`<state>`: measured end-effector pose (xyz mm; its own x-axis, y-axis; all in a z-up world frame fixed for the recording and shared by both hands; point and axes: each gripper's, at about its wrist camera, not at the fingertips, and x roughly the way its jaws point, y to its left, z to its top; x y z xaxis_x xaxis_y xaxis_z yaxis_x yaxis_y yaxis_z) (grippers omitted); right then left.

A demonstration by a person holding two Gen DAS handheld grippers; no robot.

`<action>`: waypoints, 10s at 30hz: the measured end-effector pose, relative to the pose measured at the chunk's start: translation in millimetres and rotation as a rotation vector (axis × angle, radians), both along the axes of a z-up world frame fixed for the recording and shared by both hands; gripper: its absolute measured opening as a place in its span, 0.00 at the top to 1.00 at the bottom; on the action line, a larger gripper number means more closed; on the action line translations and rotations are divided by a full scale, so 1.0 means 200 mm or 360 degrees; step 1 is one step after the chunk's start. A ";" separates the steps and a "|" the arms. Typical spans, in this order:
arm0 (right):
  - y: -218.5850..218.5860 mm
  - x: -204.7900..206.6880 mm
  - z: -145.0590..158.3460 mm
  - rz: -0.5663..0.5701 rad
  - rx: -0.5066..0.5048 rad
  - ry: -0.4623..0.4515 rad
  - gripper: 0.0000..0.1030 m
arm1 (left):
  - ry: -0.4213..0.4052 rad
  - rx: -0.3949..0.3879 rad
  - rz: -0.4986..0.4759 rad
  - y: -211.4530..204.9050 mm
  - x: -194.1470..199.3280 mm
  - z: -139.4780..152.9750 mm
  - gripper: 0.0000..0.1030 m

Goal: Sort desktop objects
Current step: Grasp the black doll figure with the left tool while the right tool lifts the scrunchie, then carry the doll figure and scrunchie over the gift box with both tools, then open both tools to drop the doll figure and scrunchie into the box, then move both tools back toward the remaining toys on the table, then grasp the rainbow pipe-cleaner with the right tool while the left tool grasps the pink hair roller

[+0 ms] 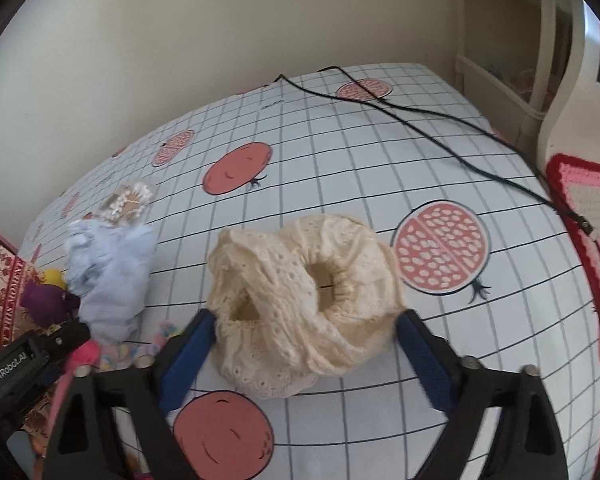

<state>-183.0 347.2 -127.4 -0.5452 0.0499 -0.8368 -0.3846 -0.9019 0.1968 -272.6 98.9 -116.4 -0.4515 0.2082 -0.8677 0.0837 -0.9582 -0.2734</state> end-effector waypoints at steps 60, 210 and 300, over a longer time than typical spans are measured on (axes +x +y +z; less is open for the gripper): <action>-0.35 0.51 1.19 0.0155 -0.0101 0.0820 0.79 | 0.0631 0.0337 0.0095 -0.40 0.52 0.99 0.67; -0.26 0.44 1.02 0.0200 -0.0008 0.0569 0.00 | 0.0572 0.0164 -0.0018 -0.17 0.43 0.83 0.00; -0.25 -0.01 -0.02 0.0203 -0.0138 -0.0077 0.90 | -0.0235 0.0030 -0.0024 -0.01 0.04 -0.09 0.44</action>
<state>-185.8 296.5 -130.4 -0.5013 -0.0909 -0.8605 -0.2789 -0.9244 0.2601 -265.1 97.1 -133.4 -0.3159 0.2307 -0.9203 0.1099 -0.9546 -0.2770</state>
